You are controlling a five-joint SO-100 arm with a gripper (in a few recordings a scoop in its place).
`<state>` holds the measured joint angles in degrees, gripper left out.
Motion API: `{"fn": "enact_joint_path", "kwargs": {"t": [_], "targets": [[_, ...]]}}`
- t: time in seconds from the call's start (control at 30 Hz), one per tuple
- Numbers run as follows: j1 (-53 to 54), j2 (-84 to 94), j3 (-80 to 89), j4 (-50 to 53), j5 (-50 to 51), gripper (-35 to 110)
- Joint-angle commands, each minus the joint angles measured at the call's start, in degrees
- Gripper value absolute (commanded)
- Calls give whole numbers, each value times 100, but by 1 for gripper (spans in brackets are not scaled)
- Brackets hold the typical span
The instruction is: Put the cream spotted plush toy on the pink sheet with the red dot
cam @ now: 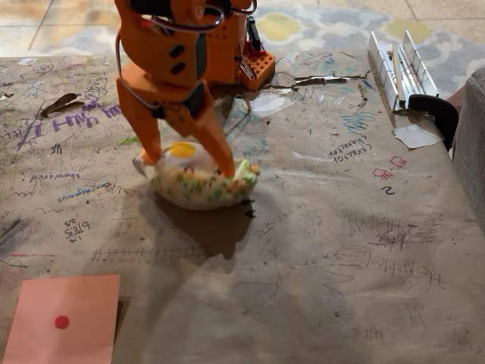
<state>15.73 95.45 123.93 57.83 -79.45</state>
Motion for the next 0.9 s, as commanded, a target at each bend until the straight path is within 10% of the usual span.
{"fn": "enact_joint_path", "kwargs": {"t": [0.0, 0.57, 0.87], "targets": [[-141, 53, 360, -853, 527, 12], [44, 3797, -976, -44, 2382, 0], [527, 8745, 562, -4280, 1705, 0]]}}
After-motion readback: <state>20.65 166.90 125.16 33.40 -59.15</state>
